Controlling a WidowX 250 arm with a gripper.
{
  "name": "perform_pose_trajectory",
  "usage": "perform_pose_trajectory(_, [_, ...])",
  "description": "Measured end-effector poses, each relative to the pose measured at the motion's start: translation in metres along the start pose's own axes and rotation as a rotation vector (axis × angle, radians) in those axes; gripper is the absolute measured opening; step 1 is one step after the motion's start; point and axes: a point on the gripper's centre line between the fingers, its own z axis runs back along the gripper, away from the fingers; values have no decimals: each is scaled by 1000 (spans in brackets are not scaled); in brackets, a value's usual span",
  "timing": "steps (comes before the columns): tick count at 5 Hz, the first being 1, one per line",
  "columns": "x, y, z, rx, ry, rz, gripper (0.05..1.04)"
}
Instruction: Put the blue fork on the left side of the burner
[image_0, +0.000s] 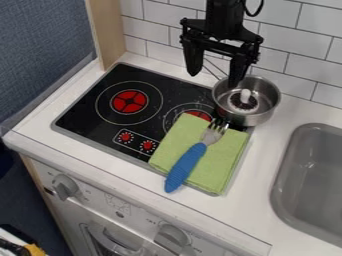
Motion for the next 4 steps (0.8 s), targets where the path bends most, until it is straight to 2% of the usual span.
perform_pose_trajectory(2, [-18, -3, -27, -15, 68, -10, 1005])
perform_pose_trajectory(3, [-40, -9, -28, 3, 54, -40, 1005])
perform_pose_trajectory(4, [-66, -7, -41, 49, 55, -46, 1005])
